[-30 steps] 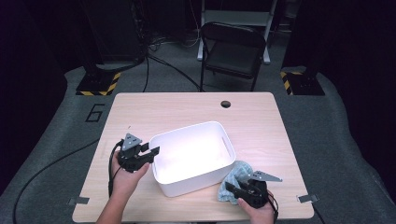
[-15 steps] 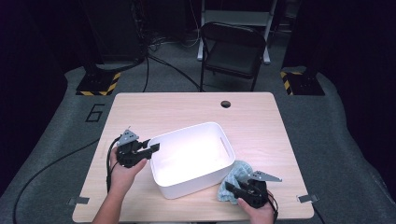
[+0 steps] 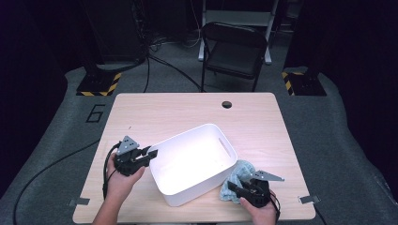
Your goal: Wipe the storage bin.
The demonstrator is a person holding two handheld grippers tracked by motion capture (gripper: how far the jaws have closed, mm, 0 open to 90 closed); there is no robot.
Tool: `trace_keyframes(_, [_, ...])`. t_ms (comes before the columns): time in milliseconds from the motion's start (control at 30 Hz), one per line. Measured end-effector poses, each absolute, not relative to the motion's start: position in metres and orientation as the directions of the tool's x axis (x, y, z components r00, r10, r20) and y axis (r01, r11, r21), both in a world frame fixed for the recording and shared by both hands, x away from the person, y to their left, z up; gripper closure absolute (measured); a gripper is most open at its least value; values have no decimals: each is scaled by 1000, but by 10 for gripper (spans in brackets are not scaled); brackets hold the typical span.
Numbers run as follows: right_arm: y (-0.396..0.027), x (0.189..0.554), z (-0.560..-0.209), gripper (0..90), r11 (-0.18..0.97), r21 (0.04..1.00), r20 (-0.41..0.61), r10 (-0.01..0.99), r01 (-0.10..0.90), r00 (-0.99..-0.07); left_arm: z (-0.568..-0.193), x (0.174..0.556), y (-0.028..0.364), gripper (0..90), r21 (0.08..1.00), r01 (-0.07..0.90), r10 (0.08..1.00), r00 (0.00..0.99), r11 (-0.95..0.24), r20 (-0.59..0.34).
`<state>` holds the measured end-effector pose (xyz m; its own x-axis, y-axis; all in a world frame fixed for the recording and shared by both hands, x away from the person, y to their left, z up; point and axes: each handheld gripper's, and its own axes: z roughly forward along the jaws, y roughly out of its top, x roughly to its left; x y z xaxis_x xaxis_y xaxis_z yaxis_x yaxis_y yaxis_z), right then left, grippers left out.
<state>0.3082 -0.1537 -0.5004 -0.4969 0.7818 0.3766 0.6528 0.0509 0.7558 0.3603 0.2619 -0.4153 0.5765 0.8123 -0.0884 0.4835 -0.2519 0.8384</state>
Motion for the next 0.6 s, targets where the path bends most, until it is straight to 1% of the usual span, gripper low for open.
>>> trace_keyframes(133, [-153, 310, -501, 649, 50, 751, 384, 778, 659, -497, -410, 358, 264, 700, 811, 506, 808, 585, -292, -75])
trace_keyframes(200, [-152, 311, -500, 649, 57, 750, 380, 778, 659, -500, -410, 358, 262, 701, 815, 495, 812, 581, -300, -54])
trace_keyframes(267, [-152, 312, -501, 648, 55, 754, 380, 777, 655, -503, -412, 361, 261, 721, 816, 479, 808, 588, -324, -25])
trace_keyframes(367, [-152, 312, -500, 648, 52, 748, 384, 779, 662, -495, -416, 366, 258, 725, 814, 487, 808, 588, -315, -39])
trace_keyframes(433, [-151, 312, -501, 647, 51, 750, 384, 779, 659, -497, -421, 369, 253, 721, 815, 479, 814, 581, -324, -18])
trace_keyframes(533, [-151, 312, -501, 645, 52, 754, 380, 779, 655, -499, -423, 372, 251, 711, 821, 469, 813, 582, -325, -10])
trace_keyframes(600, [-151, 312, -501, 645, 50, 754, 381, 779, 655, -498, -423, 373, 252, 711, 823, 477, 813, 581, -308, -32])
